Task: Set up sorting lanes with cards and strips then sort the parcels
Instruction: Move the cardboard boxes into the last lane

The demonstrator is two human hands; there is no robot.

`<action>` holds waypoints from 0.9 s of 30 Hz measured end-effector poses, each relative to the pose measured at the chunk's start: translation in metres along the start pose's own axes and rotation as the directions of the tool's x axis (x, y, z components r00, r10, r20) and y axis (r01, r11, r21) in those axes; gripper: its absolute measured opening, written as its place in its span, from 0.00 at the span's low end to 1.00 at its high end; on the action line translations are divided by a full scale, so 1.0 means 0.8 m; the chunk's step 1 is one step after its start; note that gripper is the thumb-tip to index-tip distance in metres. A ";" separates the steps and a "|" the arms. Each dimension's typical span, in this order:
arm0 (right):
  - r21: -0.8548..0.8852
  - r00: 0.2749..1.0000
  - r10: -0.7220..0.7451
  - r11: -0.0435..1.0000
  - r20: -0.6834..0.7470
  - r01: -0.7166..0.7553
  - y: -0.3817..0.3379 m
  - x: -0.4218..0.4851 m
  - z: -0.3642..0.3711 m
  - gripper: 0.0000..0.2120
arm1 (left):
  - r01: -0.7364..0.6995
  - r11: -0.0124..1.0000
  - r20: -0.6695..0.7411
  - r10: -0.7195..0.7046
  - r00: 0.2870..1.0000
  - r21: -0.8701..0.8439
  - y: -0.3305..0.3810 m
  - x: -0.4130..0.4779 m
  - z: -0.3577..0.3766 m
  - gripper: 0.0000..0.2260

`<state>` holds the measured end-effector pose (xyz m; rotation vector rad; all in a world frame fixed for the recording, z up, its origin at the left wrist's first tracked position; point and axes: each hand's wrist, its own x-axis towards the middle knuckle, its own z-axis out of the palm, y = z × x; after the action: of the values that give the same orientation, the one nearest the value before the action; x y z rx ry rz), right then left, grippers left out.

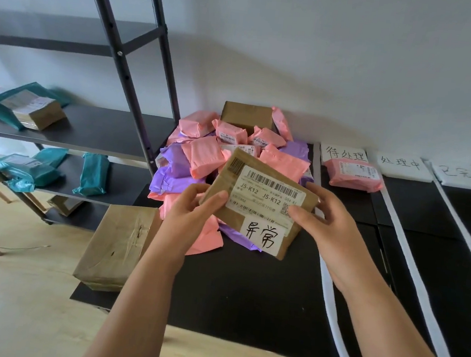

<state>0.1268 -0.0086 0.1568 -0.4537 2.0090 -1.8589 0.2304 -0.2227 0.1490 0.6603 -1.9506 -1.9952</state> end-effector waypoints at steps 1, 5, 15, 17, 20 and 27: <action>0.008 1.000 -0.013 1.000 -0.019 0.013 0.000 0.001 0.000 0.39 | 0.000 1.000 0.009 0.000 1.000 -0.011 0.000 -0.002 0.001 0.20; 0.034 0.995 -0.060 0.997 -0.082 0.063 -0.001 0.004 0.000 0.34 | 0.006 0.999 0.009 -0.006 1.000 -0.031 0.002 -0.003 0.000 0.24; -0.057 0.996 -0.068 0.996 0.051 0.071 -0.005 0.003 0.015 0.22 | 0.088 0.993 -0.210 -0.101 0.972 -0.074 -0.007 0.005 -0.005 0.14; -0.098 0.989 -0.048 0.993 0.141 0.063 -0.006 0.001 0.015 0.25 | 0.104 0.994 -0.249 -0.111 0.962 -0.042 -0.007 0.005 -0.006 0.13; -0.224 0.983 -0.051 0.970 0.179 0.091 -0.008 -0.001 0.015 0.32 | 0.112 0.993 -0.259 -0.103 0.960 0.021 -0.001 0.003 -0.004 0.14; -0.251 0.997 -0.047 0.966 0.059 0.060 -0.018 -0.006 0.010 0.22 | 0.038 0.985 -0.299 0.015 0.954 0.170 0.006 -0.004 -0.006 0.28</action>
<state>0.1347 -0.0147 0.1709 -0.6259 2.2275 -1.6072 0.2350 -0.2253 0.1541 0.9566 -1.9482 -1.6279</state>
